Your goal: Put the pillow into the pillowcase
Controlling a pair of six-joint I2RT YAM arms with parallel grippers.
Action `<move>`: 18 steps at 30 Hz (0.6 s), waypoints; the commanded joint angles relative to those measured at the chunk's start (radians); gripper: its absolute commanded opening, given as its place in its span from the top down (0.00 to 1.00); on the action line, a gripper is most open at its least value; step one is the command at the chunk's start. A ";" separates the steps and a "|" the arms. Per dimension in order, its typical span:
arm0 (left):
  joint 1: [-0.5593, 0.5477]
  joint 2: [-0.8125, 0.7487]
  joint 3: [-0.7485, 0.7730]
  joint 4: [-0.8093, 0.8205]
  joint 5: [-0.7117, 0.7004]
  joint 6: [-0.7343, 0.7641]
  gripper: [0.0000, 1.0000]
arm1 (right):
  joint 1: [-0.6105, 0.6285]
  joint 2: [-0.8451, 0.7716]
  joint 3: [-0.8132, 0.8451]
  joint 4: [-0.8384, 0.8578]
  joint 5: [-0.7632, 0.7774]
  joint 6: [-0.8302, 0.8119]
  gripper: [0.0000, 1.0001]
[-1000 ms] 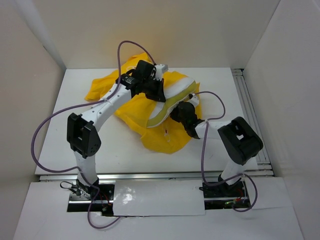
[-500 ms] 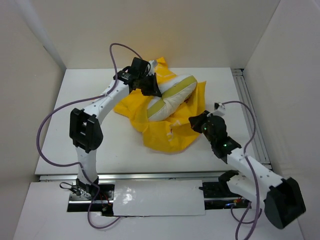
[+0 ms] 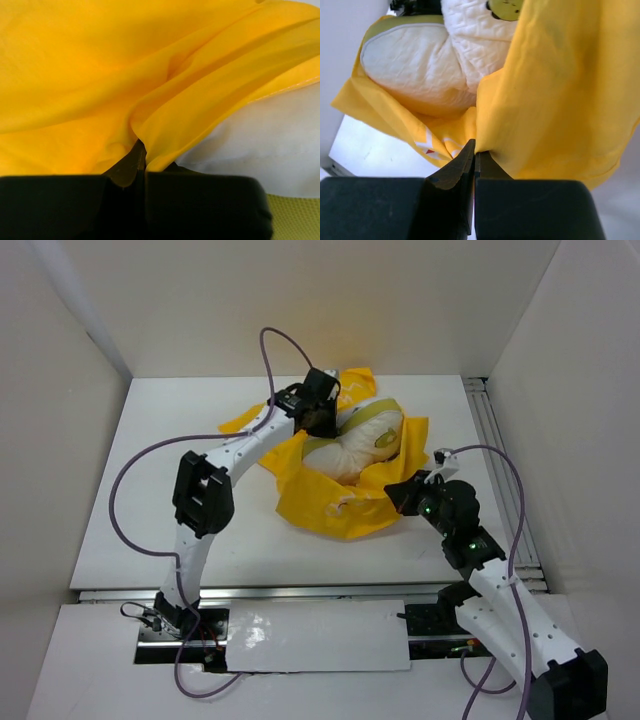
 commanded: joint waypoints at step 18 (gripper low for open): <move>-0.130 0.052 -0.275 0.041 -0.169 0.025 1.00 | -0.012 0.199 0.009 -0.168 0.147 0.038 0.96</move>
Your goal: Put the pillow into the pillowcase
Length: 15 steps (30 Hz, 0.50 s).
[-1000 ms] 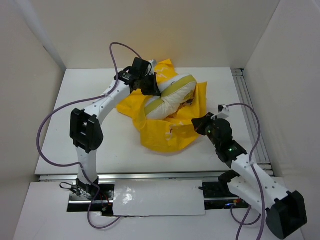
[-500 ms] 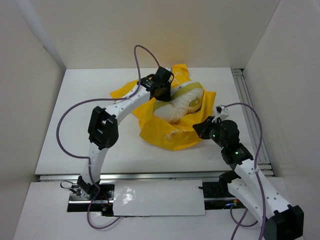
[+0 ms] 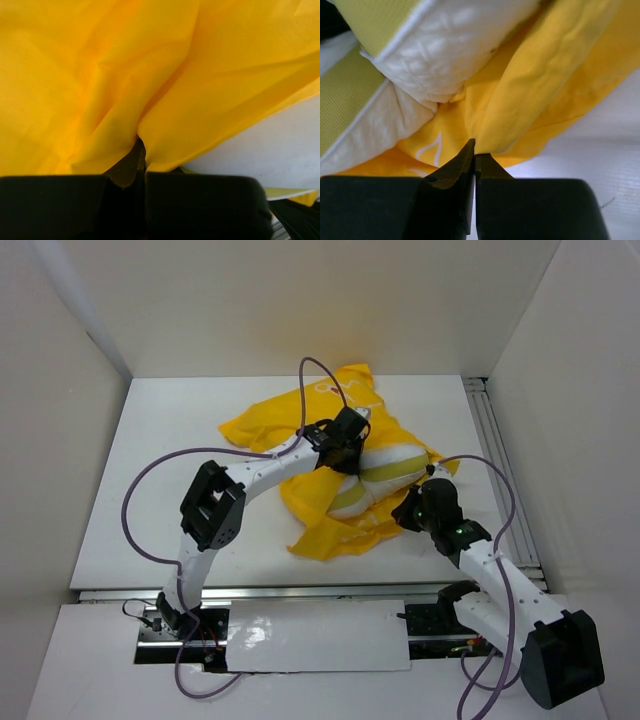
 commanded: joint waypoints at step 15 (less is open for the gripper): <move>0.059 0.086 -0.080 -0.032 0.018 0.020 1.00 | 0.061 0.103 0.148 -0.030 0.142 -0.168 0.57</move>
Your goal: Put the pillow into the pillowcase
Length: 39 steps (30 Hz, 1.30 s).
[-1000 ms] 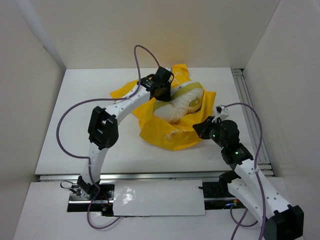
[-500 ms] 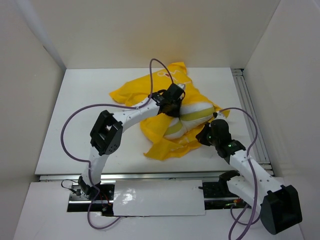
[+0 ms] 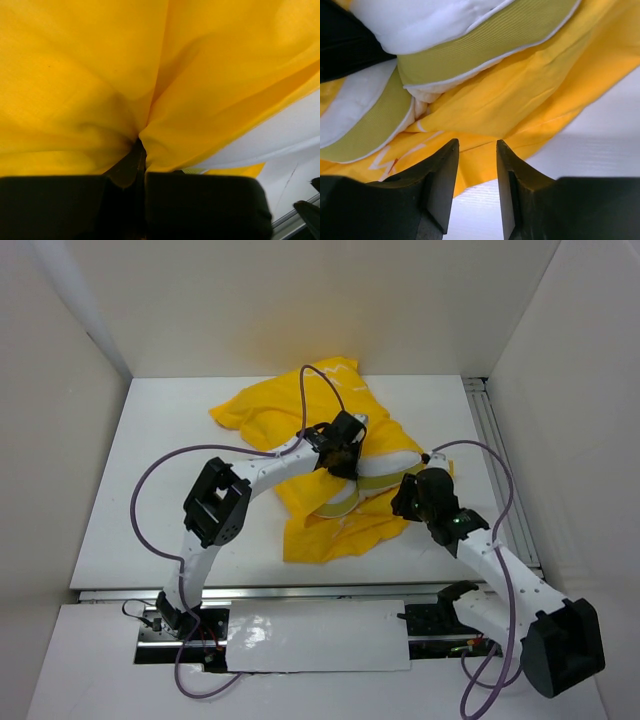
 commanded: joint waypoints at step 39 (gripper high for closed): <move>0.056 -0.040 -0.066 -0.064 -0.076 0.009 1.00 | 0.135 0.543 0.175 0.123 0.218 0.421 0.53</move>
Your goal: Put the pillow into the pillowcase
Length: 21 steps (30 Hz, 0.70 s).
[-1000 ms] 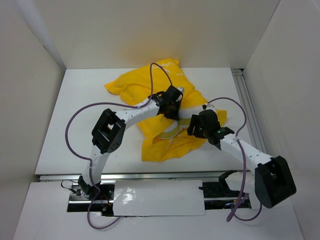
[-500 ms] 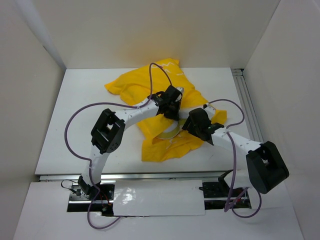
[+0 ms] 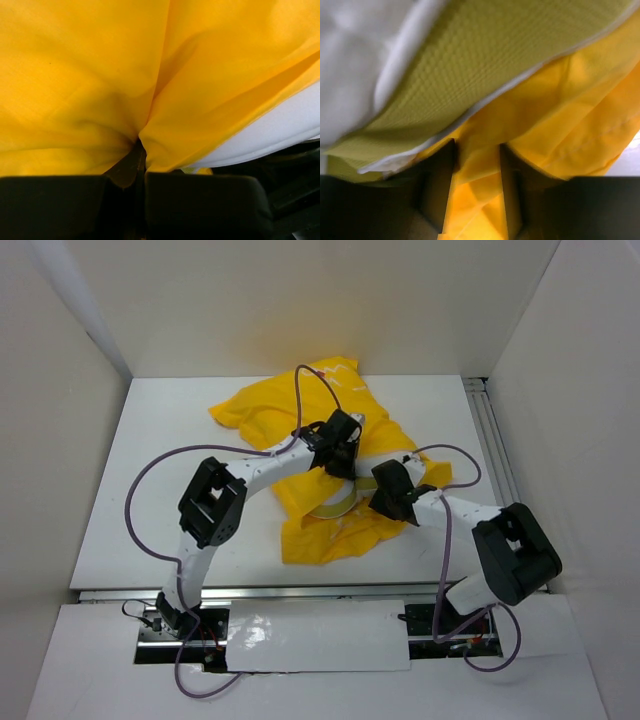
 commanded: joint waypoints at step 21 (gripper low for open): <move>0.197 -0.375 -0.472 -0.166 -0.341 -0.210 1.00 | -0.031 0.454 0.650 0.189 -0.292 -0.557 1.00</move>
